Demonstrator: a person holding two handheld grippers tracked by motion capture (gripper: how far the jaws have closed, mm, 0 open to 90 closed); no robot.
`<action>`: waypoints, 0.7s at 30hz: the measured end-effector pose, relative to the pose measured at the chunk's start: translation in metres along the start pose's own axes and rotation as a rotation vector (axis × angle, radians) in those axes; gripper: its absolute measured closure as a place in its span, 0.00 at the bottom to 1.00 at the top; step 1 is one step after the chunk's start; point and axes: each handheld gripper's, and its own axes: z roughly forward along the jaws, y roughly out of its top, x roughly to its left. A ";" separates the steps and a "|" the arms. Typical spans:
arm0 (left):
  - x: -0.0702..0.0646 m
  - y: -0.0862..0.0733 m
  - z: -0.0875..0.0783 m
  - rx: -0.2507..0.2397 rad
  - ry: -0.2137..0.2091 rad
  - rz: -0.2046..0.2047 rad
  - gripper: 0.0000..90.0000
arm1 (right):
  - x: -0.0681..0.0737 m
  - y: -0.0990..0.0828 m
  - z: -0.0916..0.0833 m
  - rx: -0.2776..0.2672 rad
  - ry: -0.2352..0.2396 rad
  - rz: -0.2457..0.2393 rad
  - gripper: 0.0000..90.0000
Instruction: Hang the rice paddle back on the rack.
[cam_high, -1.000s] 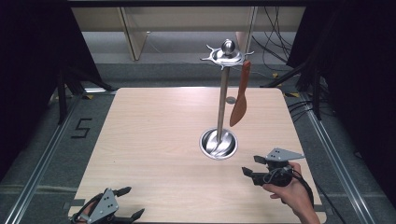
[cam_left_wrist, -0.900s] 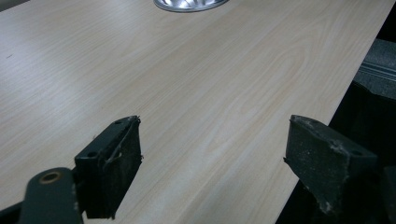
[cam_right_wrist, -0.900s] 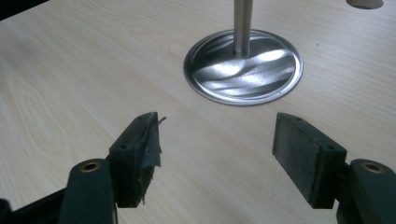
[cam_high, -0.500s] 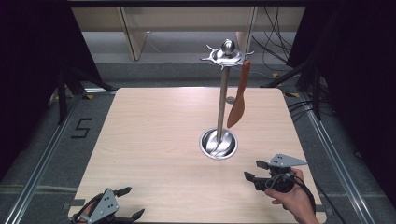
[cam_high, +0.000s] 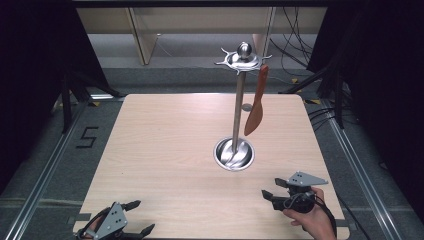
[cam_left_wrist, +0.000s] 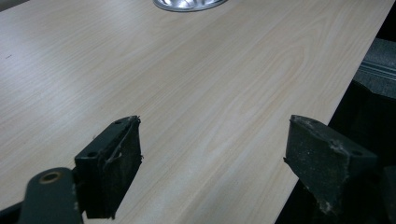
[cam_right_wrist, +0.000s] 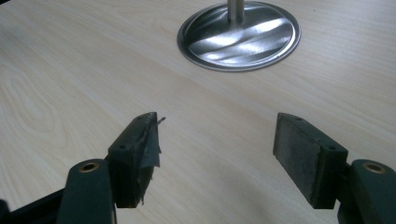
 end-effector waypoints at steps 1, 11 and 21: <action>0.000 0.000 0.000 0.000 0.000 0.000 0.20 | 0.000 0.000 0.000 0.000 0.000 0.000 0.36; 0.001 0.000 0.000 0.003 0.004 0.006 0.20 | 0.003 -0.014 -0.003 0.010 -0.005 0.013 0.36; 0.000 0.000 0.000 0.003 -0.001 0.001 0.20 | 0.007 -0.023 -0.007 0.023 -0.014 -0.028 0.35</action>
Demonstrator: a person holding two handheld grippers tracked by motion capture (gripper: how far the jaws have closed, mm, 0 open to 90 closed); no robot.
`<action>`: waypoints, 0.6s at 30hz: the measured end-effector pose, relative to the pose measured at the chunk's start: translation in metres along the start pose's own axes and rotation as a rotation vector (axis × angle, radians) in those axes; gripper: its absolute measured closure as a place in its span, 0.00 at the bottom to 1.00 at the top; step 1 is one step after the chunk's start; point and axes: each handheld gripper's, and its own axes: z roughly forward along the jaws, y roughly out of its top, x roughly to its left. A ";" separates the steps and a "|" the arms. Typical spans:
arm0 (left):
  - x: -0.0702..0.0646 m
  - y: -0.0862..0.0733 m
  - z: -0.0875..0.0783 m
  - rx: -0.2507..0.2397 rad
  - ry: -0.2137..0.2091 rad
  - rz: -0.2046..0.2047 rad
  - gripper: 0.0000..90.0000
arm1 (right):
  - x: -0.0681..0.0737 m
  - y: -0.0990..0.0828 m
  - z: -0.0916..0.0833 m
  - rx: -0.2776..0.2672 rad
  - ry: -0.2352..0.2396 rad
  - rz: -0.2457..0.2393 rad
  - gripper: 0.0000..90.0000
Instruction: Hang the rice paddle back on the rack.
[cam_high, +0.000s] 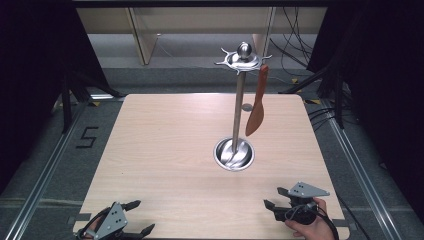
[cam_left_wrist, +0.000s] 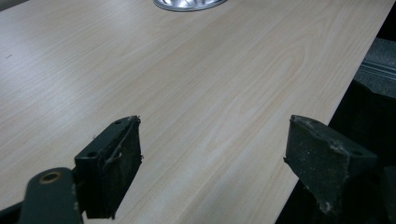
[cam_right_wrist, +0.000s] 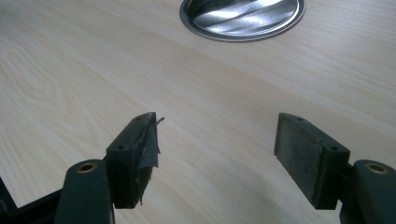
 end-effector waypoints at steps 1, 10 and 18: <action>0.000 0.000 0.000 -0.001 0.000 -0.001 0.20 | 0.000 -0.001 -0.001 0.004 -0.005 0.005 0.35; 0.002 0.000 -0.001 0.016 0.005 0.021 0.20 | 0.003 -0.003 -0.002 0.005 -0.016 0.028 0.35; 0.002 0.000 -0.001 0.016 0.006 0.021 0.20 | 0.000 -0.004 -0.003 -0.005 -0.021 0.008 0.35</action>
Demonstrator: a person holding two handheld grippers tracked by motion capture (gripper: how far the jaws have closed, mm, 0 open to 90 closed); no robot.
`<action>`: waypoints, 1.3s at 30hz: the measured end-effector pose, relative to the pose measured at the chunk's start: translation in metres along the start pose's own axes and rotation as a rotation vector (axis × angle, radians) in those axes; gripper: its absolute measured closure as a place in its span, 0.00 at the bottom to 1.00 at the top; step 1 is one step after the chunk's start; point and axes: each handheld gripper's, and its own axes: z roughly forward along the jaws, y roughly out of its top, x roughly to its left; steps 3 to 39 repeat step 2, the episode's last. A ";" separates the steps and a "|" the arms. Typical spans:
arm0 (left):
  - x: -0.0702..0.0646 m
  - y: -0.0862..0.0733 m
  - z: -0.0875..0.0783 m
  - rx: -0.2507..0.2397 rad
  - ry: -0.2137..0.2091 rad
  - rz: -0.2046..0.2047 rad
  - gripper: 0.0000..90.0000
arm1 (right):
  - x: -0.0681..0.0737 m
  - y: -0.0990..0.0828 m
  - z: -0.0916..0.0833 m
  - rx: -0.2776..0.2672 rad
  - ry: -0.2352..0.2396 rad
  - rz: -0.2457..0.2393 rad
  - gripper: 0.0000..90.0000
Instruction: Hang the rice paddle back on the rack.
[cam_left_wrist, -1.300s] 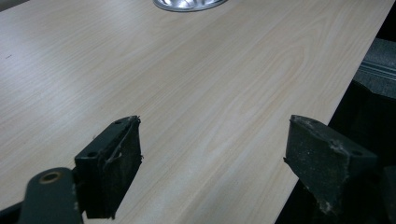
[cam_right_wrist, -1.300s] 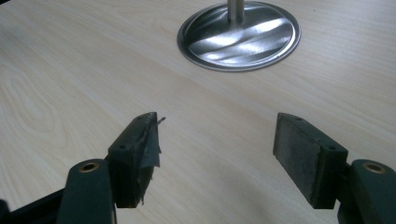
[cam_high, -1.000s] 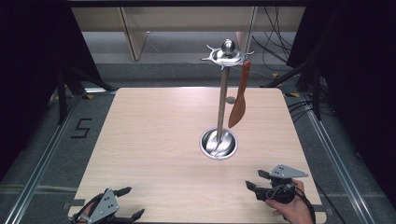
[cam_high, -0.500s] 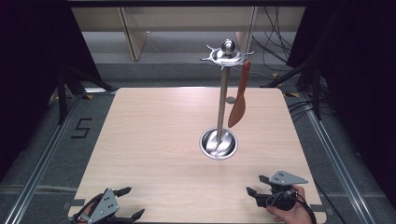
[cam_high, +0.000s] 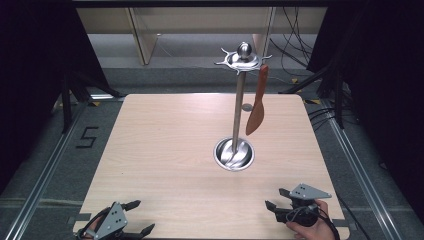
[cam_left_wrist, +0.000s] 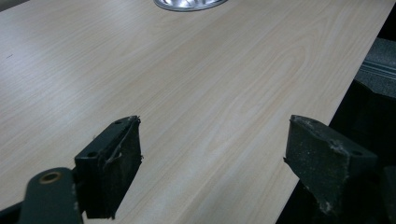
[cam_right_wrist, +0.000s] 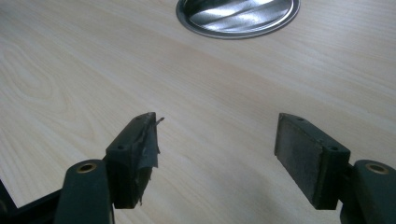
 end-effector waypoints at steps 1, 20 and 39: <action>0.001 0.000 -0.001 0.006 0.005 0.010 0.20 | 0.000 0.000 0.000 0.000 0.001 -0.002 0.35; 0.001 0.000 -0.001 0.006 0.005 0.010 0.20 | 0.000 0.000 0.000 0.001 0.003 -0.002 0.35; 0.001 0.000 -0.001 0.006 0.005 0.010 0.20 | 0.000 0.000 0.000 0.001 0.003 -0.002 0.35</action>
